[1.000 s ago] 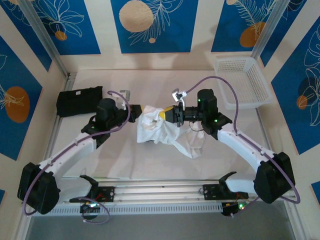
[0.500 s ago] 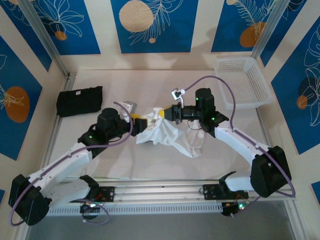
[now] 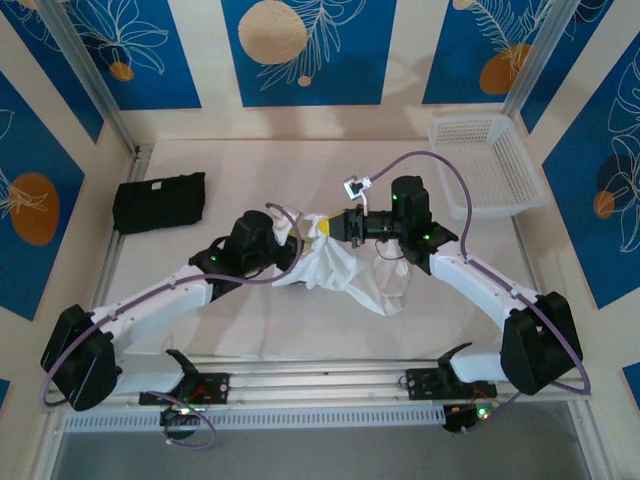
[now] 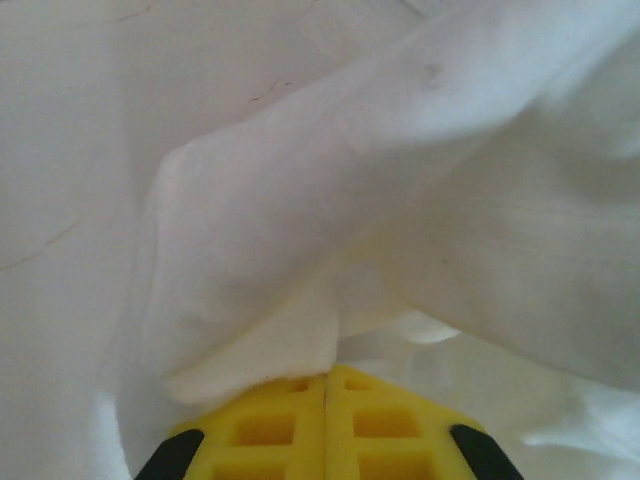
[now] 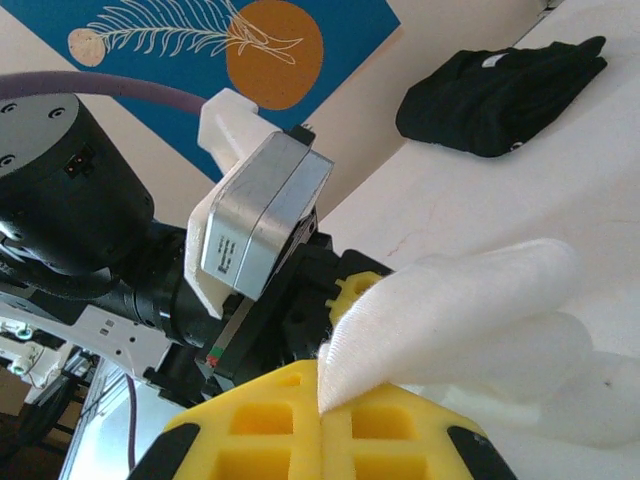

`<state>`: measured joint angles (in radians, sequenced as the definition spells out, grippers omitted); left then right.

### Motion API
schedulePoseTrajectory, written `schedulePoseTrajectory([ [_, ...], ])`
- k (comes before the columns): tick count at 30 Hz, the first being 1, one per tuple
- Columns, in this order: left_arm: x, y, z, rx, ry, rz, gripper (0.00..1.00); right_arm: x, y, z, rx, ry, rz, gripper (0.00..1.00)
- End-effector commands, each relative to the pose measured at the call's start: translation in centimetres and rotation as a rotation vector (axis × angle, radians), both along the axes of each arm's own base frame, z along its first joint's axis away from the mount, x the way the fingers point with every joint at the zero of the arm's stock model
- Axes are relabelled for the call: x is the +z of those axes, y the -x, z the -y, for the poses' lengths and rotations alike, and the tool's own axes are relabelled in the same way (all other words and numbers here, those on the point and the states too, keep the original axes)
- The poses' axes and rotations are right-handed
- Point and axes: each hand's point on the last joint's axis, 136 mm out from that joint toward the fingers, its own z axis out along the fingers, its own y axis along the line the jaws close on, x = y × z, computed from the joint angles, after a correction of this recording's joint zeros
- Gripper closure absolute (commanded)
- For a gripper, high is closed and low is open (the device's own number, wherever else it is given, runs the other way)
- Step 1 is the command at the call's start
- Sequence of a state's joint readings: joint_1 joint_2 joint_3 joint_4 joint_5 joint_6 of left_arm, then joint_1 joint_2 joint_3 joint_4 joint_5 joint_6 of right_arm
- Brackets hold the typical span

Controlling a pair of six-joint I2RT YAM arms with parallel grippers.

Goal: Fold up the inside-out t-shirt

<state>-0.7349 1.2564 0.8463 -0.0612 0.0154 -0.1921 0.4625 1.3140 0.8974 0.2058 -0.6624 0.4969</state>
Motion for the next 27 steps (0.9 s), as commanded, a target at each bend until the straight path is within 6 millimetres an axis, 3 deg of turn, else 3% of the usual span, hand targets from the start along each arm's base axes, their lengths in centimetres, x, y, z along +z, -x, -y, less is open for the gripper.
schedulePoseTrajectory([
  [1,2.9,-0.9,0.1,0.013,0.070,0.069,1.00,1.7,-0.3,0.7,-0.011,-0.001,0.044,1.00],
  [9,8.4,0.9,-1.1,-0.083,0.479,-0.004,1.00,1.1,-1.1,1.4,-0.058,0.044,0.064,1.00],
  [16,9.5,1.4,-2.3,-0.086,0.569,-0.022,1.00,0.9,-1.9,1.4,-0.086,0.060,0.025,1.00],
  [23,10.0,1.0,-5.2,0.025,0.602,0.019,1.00,0.3,-3.4,1.7,-0.146,0.107,-0.076,1.00],
  [27,11.1,1.5,-5.8,0.031,0.628,0.045,1.00,-1.4,-4.6,2.1,-0.233,0.205,-0.129,0.96],
])
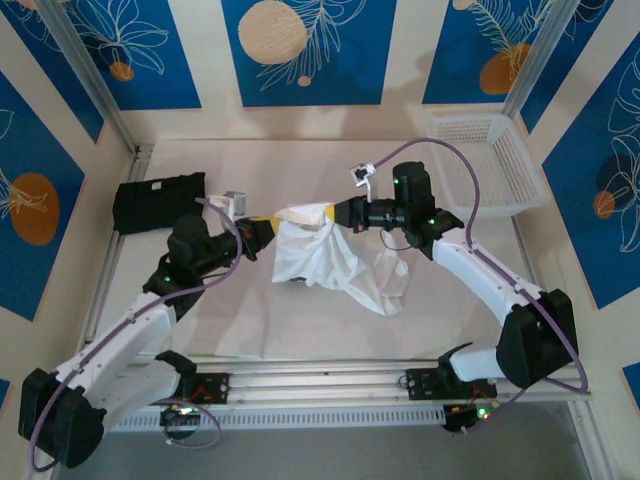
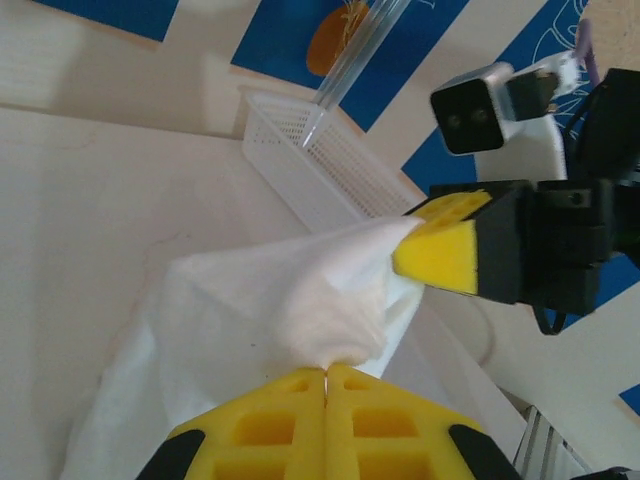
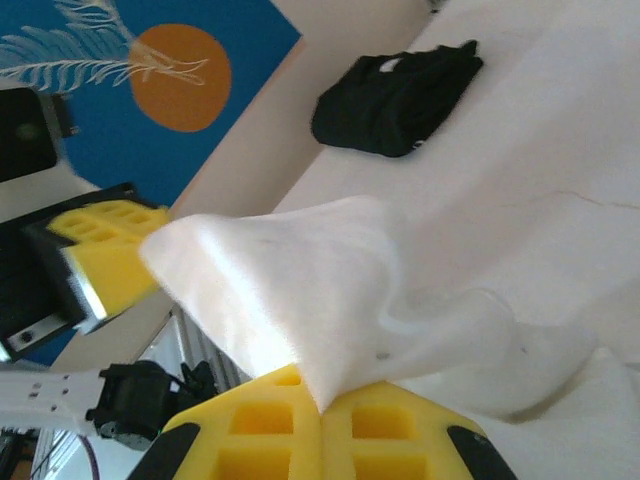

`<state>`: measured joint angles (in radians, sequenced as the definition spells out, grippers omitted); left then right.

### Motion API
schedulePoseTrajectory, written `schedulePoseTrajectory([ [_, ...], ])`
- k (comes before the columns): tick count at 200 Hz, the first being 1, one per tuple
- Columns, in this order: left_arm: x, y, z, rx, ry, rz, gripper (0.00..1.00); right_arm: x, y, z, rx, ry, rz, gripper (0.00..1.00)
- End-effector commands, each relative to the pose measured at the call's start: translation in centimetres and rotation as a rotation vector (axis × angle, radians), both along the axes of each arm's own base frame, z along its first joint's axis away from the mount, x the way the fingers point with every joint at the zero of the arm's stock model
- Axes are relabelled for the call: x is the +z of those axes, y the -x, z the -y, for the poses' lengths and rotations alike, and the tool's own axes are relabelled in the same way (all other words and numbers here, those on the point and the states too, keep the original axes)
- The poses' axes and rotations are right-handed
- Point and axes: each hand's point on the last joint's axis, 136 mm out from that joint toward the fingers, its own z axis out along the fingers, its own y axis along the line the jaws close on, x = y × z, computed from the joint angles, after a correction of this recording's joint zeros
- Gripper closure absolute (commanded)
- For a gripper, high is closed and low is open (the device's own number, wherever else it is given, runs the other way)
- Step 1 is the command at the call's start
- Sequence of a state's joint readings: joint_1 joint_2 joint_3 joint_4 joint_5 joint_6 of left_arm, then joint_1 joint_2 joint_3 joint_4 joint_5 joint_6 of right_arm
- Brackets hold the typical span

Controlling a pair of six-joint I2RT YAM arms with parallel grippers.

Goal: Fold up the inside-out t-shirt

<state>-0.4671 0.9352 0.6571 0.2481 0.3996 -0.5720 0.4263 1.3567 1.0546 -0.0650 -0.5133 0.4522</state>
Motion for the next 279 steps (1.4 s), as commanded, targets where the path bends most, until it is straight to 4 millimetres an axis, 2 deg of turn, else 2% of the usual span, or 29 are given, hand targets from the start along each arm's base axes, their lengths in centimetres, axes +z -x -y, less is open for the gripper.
schedulePoseTrajectory([
  [1,1.9,0.4,-0.5,0.009,0.058,0.038,1.00,-1.6,-1.0,0.5,-0.085,0.108,-0.060,0.94],
  [24,3.5,0.6,-0.1,-0.022,0.116,0.040,1.00,-3.2,-1.0,0.0,-0.093,0.188,-0.068,0.86],
  [62,3.4,0.2,0.8,-0.045,0.118,0.014,1.00,-5.4,-0.8,1.3,-0.161,0.348,-0.055,0.75],
  [78,3.6,0.2,1.1,-0.058,0.123,0.014,1.00,-5.6,0.3,1.2,-0.148,0.358,-0.026,0.69],
  [111,3.5,0.1,1.6,-0.069,0.117,0.013,1.00,-6.0,4.1,-1.1,-0.037,0.292,0.017,0.62],
  [126,3.4,0.1,1.7,-0.070,0.114,0.012,1.00,-6.6,5.0,-2.1,-0.010,0.244,-0.005,0.61],
  [155,3.3,0.2,1.9,-0.077,0.111,0.013,1.00,-8.0,4.5,-3.6,-0.019,0.188,-0.069,0.60],
  [182,3.5,0.5,1.9,-0.082,0.111,0.016,1.00,-9.1,2.4,-4.6,-0.084,0.170,-0.120,0.58],
  [194,3.5,0.5,1.7,-0.075,0.107,0.019,1.00,-9.1,1.9,-5.0,-0.084,0.157,-0.121,0.62],
  [211,2.8,0.2,1.1,-0.028,0.083,0.000,1.00,-8.1,1.6,-5.1,-0.073,0.129,-0.085,0.90],
  [224,1.5,-0.7,-0.2,0.064,0.046,-0.045,1.00,-6.5,2.3,-4.6,-0.025,0.080,-0.040,1.00],
  [251,-2.1,-3.2,-3.1,0.232,-0.015,-0.161,1.00,-2.8,5.5,-4.3,0.203,-0.092,0.036,1.00],
  [279,-4.3,-5.1,-3.6,0.258,-0.030,-0.223,1.00,-1.8,7.7,-4.4,0.334,-0.137,0.085,1.00],
])
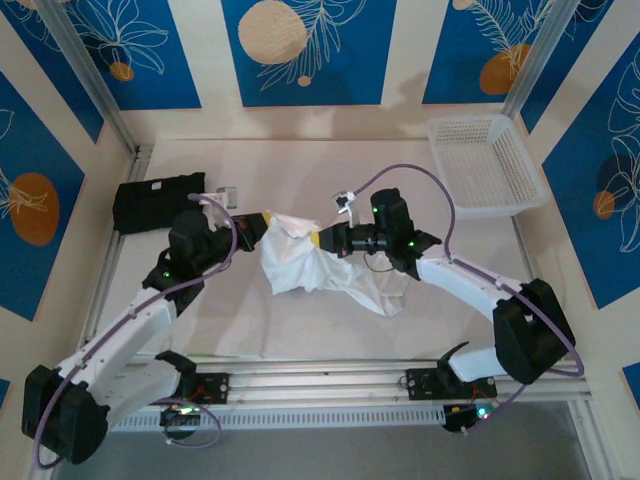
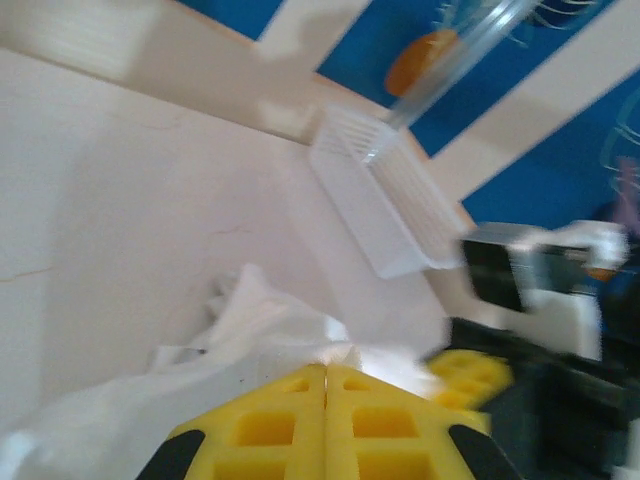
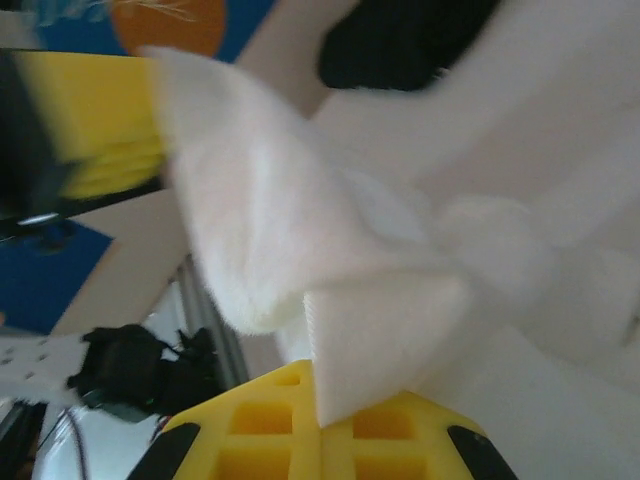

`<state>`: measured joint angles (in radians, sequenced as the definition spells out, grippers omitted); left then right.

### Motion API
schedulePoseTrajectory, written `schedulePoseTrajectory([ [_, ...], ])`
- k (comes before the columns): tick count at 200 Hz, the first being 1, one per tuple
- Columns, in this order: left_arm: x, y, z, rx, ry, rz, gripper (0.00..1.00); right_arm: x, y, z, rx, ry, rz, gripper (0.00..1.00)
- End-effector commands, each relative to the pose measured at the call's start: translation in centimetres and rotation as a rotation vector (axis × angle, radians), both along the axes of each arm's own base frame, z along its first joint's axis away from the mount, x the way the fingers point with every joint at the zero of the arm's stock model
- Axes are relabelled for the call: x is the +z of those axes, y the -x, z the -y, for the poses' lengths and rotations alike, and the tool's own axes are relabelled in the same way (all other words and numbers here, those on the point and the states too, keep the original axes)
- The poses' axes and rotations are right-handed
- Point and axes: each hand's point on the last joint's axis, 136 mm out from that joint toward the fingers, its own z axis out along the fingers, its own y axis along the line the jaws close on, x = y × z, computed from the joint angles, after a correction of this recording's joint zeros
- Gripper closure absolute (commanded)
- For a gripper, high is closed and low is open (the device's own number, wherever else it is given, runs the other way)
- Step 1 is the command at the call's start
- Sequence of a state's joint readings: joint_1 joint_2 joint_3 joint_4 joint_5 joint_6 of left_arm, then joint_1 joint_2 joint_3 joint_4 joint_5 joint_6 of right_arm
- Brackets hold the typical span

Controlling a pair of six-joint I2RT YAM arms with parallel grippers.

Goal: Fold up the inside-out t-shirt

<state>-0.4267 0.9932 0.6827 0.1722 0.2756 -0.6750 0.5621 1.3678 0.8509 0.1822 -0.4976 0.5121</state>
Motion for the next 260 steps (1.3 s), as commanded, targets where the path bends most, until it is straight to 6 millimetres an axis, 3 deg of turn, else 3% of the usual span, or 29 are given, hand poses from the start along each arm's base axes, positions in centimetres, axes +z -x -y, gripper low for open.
schedulePoseTrajectory([
  [1,-1.8,-2.0,-1.3,0.077,-0.036,-0.065,1.00,3.0,3.8,-0.7,0.230,-0.121,0.107,1.00],
  [54,-5.6,-4.0,-1.6,0.097,-0.118,-0.166,1.00,3.4,5.2,-0.6,0.334,-0.150,0.181,1.00],
  [80,-6.3,-3.1,-1.5,0.065,-0.135,-0.172,0.81,2.7,4.7,-0.7,0.312,-0.115,0.177,1.00],
  [109,-5.6,0.2,-1.2,-0.018,-0.108,-0.141,0.61,2.2,4.3,-0.6,0.288,-0.083,0.176,1.00],
  [139,-3.1,3.8,1.0,-0.182,0.023,-0.087,0.54,1.9,4.1,-0.8,0.283,-0.071,0.179,1.00],
  [166,-2.0,5.9,3.3,-0.304,0.072,-0.086,0.51,1.9,3.9,-0.9,0.272,-0.062,0.181,1.00],
  [209,-3.2,6.9,5.9,-0.390,0.102,-0.157,0.47,2.1,3.8,-1.0,0.266,-0.059,0.191,1.00],
  [260,-2.8,5.5,7.0,-0.391,0.140,-0.147,0.45,1.9,4.0,-1.0,0.269,-0.051,0.194,1.00],
])
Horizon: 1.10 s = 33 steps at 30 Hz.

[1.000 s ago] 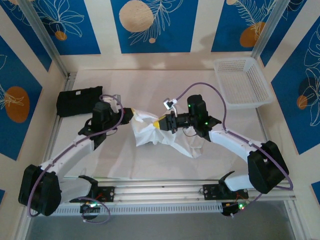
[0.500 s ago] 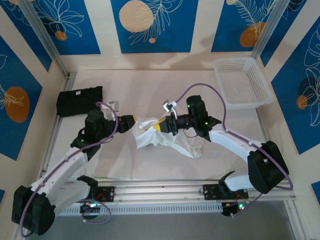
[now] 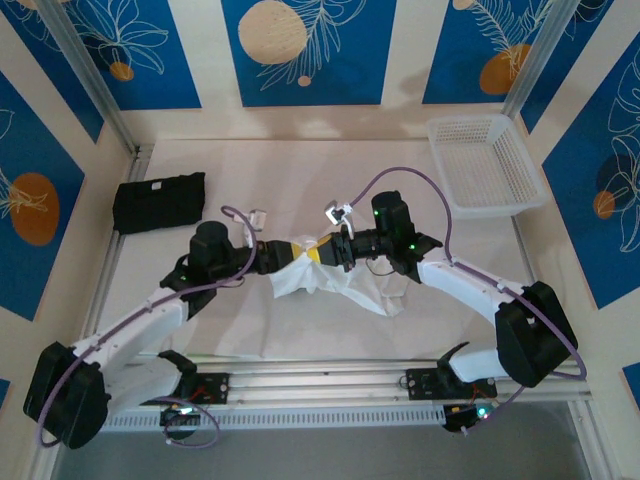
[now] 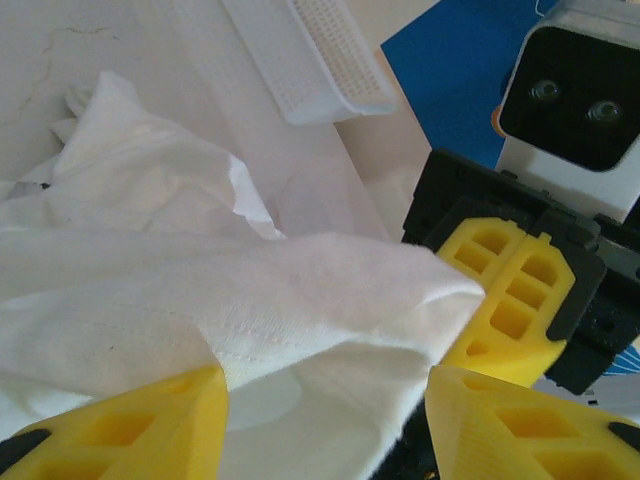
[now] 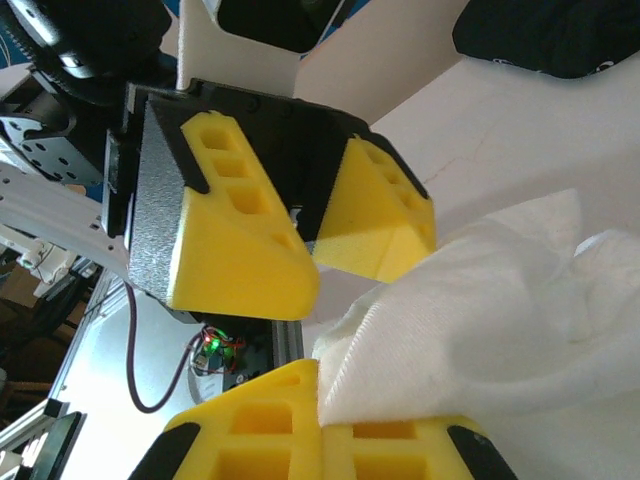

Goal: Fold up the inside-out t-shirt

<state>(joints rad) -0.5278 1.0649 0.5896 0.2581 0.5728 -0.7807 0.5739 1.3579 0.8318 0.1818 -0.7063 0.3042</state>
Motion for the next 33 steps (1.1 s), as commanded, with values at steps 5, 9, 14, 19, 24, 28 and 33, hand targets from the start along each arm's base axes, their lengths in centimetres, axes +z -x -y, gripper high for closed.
schedulePoseTrajectory([
  [5,1.2,-1.6,1.2,-0.002,0.048,0.038,0.48,1.3,0.2,-0.2,0.017,-0.010,0.059,1.00],
  [9,1.2,-2.7,1.5,0.014,0.037,0.058,0.61,1.4,0.5,-0.2,0.030,-0.013,0.073,1.00],
  [14,2.8,-3.5,2.2,-0.003,0.069,0.110,0.87,1.1,0.7,0.0,0.037,-0.003,0.092,1.00],
  [19,4.7,-3.5,1.4,0.005,0.095,0.179,1.00,0.5,0.2,0.6,-0.010,0.051,0.119,1.00],
  [24,7.5,-2.0,0.3,-0.007,0.095,0.288,1.00,-0.2,-1.1,1.2,-0.092,0.127,0.141,1.00],
  [28,8.0,-1.0,-0.2,-0.010,0.079,0.314,1.00,-0.2,-1.7,1.2,-0.118,0.146,0.136,1.00],
  [33,5.8,-1.0,-1.8,0.058,-0.059,0.292,1.00,0.7,-1.2,0.8,-0.089,0.098,0.132,1.00],
])
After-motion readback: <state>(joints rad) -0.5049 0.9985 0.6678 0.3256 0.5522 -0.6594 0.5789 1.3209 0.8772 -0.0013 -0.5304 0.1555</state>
